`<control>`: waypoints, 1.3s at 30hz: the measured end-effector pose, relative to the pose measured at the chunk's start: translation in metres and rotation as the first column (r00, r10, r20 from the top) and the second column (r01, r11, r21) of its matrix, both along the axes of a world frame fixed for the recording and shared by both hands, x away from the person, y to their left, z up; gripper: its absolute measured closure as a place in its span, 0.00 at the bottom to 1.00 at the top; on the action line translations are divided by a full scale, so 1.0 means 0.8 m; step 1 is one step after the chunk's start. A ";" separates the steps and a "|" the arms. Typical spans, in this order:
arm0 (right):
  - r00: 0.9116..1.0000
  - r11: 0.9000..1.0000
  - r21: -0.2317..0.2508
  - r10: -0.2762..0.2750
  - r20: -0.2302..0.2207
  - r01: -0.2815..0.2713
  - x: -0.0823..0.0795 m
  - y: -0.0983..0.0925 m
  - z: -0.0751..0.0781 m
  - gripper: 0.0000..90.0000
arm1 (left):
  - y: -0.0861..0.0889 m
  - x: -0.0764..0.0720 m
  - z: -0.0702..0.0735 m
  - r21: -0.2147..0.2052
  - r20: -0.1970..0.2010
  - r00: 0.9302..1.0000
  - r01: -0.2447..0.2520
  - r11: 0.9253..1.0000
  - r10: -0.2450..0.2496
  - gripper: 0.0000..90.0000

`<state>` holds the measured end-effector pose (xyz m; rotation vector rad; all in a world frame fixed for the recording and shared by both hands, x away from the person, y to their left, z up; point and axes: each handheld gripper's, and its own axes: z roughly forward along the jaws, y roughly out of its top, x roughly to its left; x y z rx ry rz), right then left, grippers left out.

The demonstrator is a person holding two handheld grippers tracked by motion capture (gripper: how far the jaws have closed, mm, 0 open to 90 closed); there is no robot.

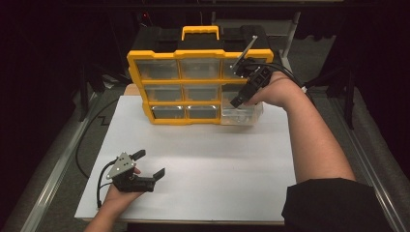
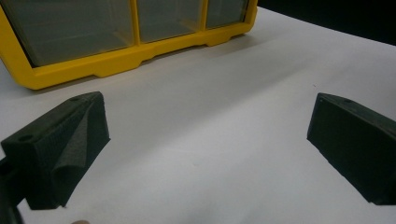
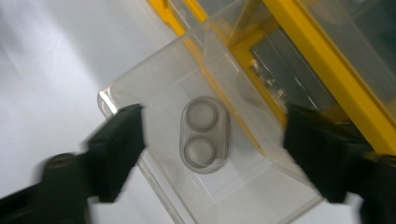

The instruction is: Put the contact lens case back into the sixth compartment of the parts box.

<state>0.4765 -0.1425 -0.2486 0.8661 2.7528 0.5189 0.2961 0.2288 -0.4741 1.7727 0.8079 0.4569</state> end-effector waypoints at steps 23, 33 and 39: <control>0.999 0.999 -0.029 -0.029 -0.024 0.028 -0.073 -0.066 -0.006 0.09 | -0.001 0.000 0.000 -0.003 0.003 1.000 -0.015 1.000 0.015 0.00; 0.997 0.997 -0.039 -0.062 -0.042 0.060 -0.099 -0.090 -0.020 0.00 | 0.000 0.001 0.000 -0.005 0.003 1.000 -0.020 1.000 0.020 0.00; 0.996 0.996 -0.050 -0.082 -0.044 0.080 -0.114 -0.101 -0.031 0.00 | 0.000 0.001 0.000 -0.005 0.004 1.000 -0.022 1.000 0.022 0.00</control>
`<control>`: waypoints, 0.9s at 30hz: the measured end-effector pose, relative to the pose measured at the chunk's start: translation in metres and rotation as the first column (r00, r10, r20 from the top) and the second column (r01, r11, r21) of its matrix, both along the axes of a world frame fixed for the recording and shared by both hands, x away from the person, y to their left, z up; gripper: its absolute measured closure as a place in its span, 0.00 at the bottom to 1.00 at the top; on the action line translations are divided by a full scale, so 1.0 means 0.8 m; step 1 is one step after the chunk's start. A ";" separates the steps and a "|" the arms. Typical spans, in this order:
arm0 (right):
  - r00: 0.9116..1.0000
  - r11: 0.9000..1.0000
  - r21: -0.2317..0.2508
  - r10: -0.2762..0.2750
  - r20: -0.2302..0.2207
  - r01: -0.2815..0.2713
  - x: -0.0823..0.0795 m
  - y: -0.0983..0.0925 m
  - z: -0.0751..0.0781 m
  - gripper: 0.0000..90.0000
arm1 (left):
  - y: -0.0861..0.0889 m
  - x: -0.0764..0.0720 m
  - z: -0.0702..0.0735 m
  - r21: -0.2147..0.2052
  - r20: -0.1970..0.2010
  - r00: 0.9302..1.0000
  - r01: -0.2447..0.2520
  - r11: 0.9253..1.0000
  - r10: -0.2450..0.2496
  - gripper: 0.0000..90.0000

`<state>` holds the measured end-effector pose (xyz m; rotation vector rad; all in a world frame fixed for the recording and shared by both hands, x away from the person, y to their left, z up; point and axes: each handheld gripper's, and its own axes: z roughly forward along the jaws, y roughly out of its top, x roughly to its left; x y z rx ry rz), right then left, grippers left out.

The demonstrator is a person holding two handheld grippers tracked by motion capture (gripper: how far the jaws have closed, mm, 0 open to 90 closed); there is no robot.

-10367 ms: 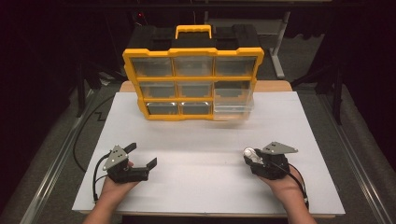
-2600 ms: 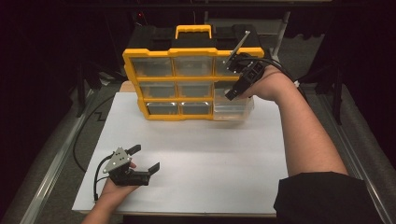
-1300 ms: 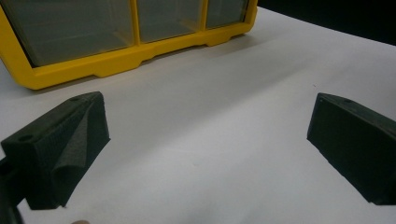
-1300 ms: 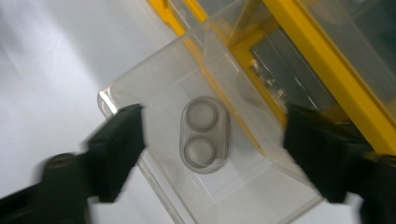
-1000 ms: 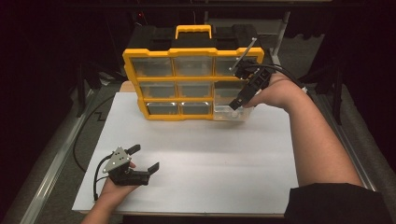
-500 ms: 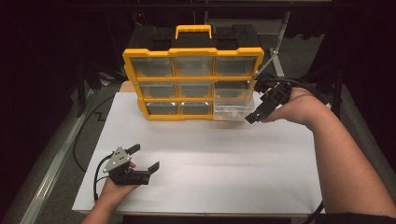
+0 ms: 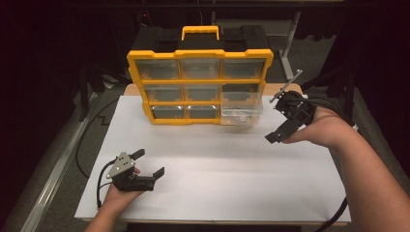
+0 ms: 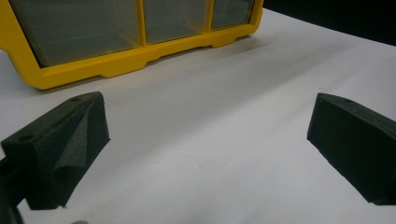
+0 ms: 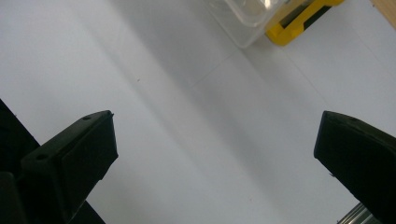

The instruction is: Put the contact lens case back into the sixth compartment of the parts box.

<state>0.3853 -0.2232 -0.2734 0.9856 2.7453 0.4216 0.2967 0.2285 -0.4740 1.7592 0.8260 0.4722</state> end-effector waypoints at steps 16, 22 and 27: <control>0.999 0.998 -0.052 -0.021 -0.032 0.019 -0.026 -0.008 -0.070 0.00 | 0.001 0.000 0.000 0.005 -0.001 1.000 -0.002 1.000 0.002 0.00; 0.998 0.996 -0.076 -0.042 -0.038 0.039 -0.027 -0.009 -0.104 0.01 | 0.001 0.000 0.000 0.006 -0.003 1.000 -0.002 1.000 0.002 0.00; 0.998 0.995 -0.086 -0.045 -0.043 0.041 -0.027 -0.009 -0.136 0.00 | 0.001 0.000 0.000 0.004 -0.004 1.000 -0.004 1.000 0.004 0.00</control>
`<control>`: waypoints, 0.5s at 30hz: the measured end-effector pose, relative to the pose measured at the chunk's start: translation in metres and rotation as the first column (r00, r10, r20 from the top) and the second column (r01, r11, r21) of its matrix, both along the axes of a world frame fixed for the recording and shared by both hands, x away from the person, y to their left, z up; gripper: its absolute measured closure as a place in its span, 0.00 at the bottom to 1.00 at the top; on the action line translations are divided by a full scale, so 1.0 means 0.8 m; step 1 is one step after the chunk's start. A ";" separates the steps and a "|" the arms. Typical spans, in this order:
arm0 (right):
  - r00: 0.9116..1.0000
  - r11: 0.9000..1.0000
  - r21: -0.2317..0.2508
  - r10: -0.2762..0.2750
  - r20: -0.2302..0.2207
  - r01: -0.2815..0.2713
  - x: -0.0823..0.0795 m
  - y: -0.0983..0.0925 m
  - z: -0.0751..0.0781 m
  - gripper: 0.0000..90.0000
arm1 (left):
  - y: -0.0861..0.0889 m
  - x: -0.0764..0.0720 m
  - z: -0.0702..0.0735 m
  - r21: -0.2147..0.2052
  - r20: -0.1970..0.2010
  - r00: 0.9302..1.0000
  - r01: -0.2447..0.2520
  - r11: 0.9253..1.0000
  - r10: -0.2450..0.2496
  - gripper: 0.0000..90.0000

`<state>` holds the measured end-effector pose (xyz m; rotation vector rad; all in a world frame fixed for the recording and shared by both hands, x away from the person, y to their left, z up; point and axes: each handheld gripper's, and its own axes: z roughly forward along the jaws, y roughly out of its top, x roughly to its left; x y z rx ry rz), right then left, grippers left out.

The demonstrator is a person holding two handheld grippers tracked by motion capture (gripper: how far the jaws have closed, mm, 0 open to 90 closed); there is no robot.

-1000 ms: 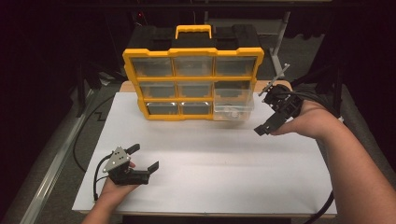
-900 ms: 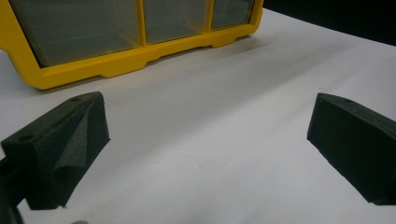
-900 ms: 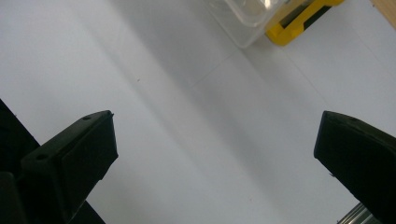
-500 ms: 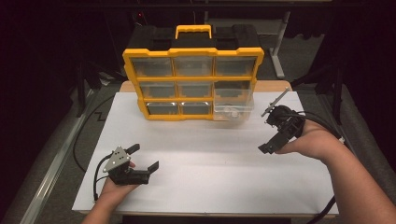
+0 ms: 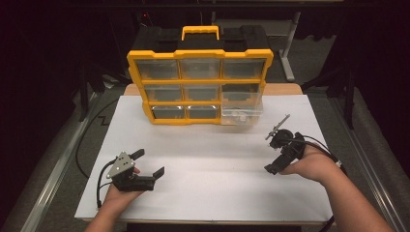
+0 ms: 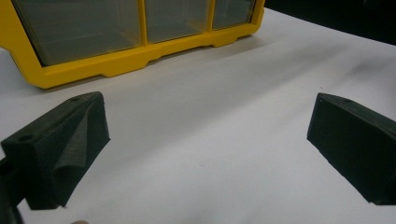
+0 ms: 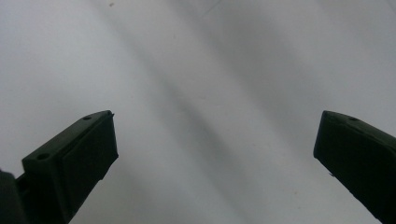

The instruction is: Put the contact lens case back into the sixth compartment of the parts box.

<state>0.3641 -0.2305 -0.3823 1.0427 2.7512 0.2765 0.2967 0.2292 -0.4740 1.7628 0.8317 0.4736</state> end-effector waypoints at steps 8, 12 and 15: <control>1.000 1.000 -0.004 -0.012 -0.014 0.012 0.000 0.003 -0.048 0.00 | 0.001 0.001 0.000 -0.002 -0.003 1.000 -0.004 1.000 0.004 0.00; 1.000 1.000 0.013 -0.023 0.000 0.023 -0.001 0.004 -0.068 0.00 | 0.001 0.001 0.000 -0.003 -0.007 1.000 -0.005 1.000 0.004 0.00; 0.999 0.999 0.035 -0.032 0.018 0.031 -0.004 0.002 -0.079 0.00 | 0.001 0.000 0.001 -0.007 -0.004 1.000 -0.005 1.000 0.005 0.00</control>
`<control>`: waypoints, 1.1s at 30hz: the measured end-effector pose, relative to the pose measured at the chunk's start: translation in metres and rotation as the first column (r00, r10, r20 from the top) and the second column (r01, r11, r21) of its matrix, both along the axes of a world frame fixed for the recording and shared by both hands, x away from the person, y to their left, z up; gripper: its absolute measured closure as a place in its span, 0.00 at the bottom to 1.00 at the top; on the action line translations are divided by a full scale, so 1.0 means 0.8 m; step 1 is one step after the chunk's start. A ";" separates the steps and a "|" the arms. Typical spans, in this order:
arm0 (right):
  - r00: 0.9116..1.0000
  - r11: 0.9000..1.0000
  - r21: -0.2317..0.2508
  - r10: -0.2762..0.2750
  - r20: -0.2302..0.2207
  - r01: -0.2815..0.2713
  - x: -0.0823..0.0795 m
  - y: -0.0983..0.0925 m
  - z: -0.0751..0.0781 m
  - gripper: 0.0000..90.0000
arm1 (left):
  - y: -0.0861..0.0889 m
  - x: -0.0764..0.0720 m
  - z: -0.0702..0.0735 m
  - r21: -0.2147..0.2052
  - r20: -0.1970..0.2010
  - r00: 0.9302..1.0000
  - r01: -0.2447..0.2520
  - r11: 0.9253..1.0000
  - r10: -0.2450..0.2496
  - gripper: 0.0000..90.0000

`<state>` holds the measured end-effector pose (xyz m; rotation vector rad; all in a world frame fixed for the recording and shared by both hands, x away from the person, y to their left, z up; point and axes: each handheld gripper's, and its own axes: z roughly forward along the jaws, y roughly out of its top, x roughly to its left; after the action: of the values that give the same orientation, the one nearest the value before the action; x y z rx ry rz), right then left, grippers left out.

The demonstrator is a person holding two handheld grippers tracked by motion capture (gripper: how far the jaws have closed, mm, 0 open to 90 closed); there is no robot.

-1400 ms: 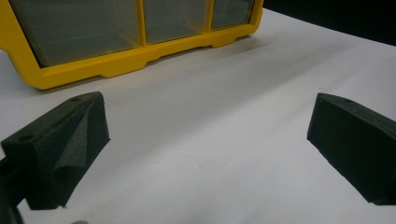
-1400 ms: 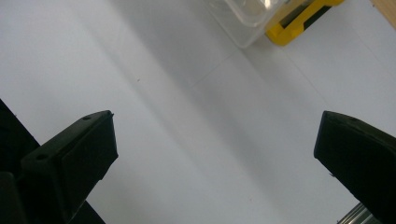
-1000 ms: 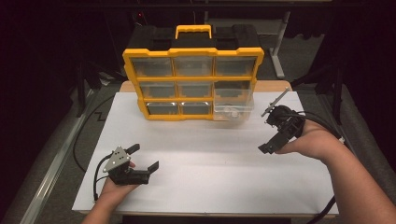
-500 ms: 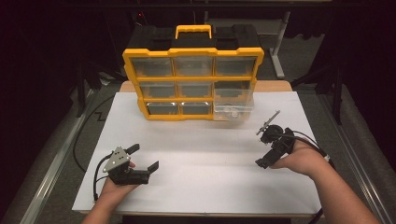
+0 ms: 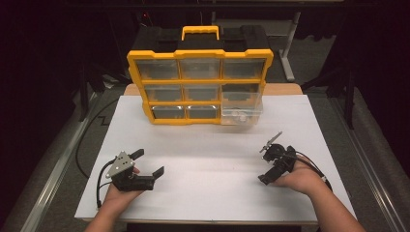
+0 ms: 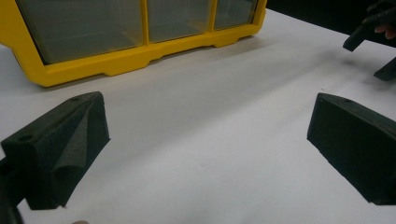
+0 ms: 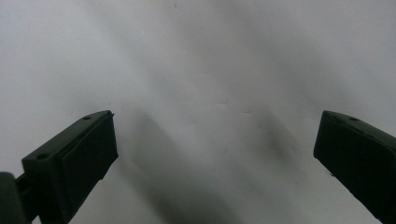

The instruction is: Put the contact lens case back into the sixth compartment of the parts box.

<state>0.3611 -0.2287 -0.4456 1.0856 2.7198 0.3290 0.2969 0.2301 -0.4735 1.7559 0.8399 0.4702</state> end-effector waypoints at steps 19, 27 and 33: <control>0.946 0.915 0.400 -0.177 0.272 0.056 -0.038 -0.016 -0.036 0.00 | 0.004 0.004 0.000 -0.012 -0.017 0.999 -0.027 1.000 0.027 0.00; 0.886 0.841 0.540 -0.285 0.365 0.048 -0.052 -0.020 -0.041 0.00 | 0.002 0.005 0.000 -0.015 -0.023 0.999 -0.030 0.999 0.030 0.00; 0.836 0.820 0.573 -0.309 0.453 -0.007 -0.067 -0.027 -0.038 0.00 | 0.004 0.006 0.000 -0.013 -0.036 0.998 -0.048 0.999 0.048 0.00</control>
<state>0.3075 -0.2500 -0.4763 1.1158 2.0489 1.2542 0.3014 0.2330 -0.4732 1.7393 0.9105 0.4651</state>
